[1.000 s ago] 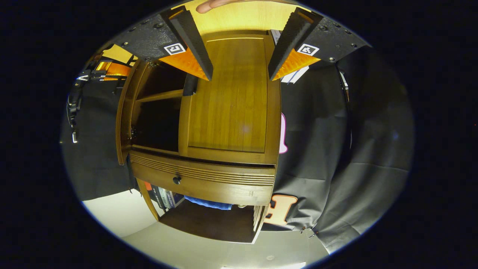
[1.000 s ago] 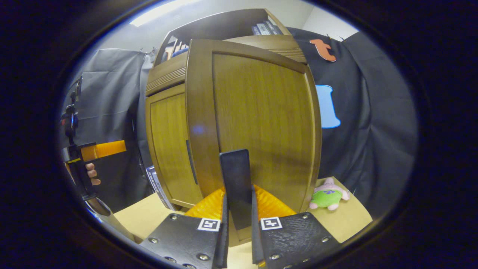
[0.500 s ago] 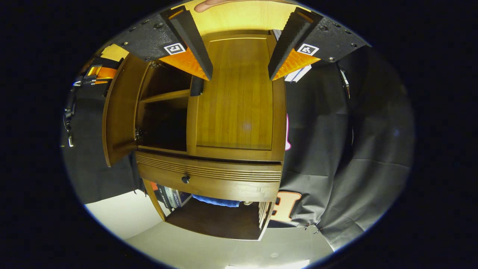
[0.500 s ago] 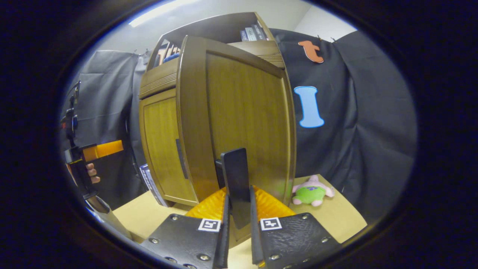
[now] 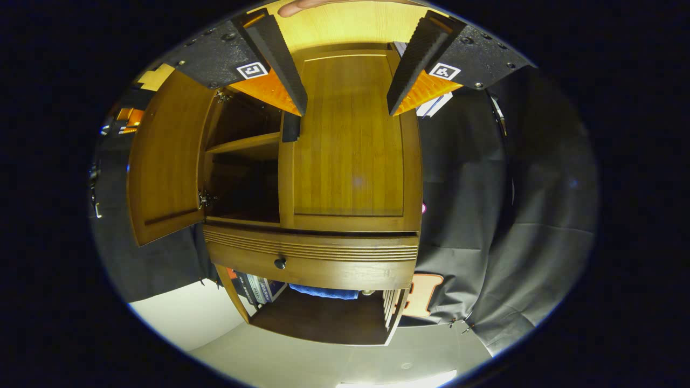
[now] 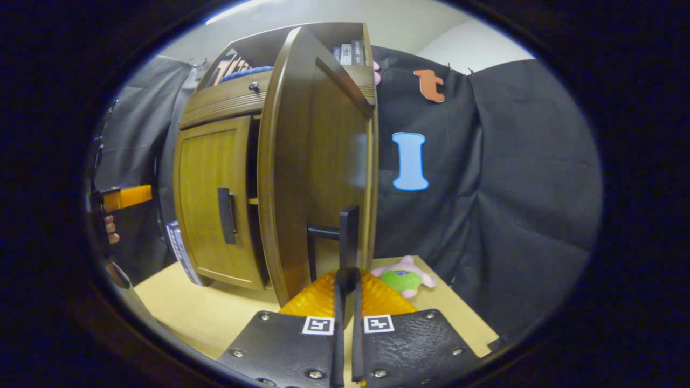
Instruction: Open the right door of the double-door shoe cabinet with the right hand, and open the left door with the left hand.
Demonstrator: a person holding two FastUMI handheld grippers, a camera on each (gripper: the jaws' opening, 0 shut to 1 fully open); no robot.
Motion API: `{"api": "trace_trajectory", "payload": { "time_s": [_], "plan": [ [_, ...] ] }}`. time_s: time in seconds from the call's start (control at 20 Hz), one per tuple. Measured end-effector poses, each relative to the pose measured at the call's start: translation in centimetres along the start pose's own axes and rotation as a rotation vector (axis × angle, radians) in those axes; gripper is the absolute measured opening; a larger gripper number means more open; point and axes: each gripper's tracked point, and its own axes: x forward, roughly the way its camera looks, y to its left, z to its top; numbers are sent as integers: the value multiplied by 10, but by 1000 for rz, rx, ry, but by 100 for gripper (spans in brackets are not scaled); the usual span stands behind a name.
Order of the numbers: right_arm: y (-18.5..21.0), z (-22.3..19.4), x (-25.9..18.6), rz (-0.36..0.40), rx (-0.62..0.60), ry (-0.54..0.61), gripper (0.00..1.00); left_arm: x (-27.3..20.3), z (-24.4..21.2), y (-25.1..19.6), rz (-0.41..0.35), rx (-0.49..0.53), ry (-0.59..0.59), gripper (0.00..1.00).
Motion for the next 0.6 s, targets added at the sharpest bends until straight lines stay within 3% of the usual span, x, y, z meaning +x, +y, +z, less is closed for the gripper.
{"api": "trace_trajectory", "payload": {
  "time_s": [0.1,0.25,0.3,0.35,0.6],
  "plan": [
    [-36,9,-3,-66,-2,-39,6,0,-2,-2,1,5,2,88],
    [-58,8,0,-16,83,-43,1,3,-3,-5,-1,2,5,88],
    [-62,7,0,9,88,-46,9,4,-3,-5,1,1,6,88],
    [-66,6,1,22,91,-54,1,5,-3,-6,3,2,7,88],
    [-92,7,14,104,109,-66,1,10,-8,-10,6,-24,8,88]
  ]
}}
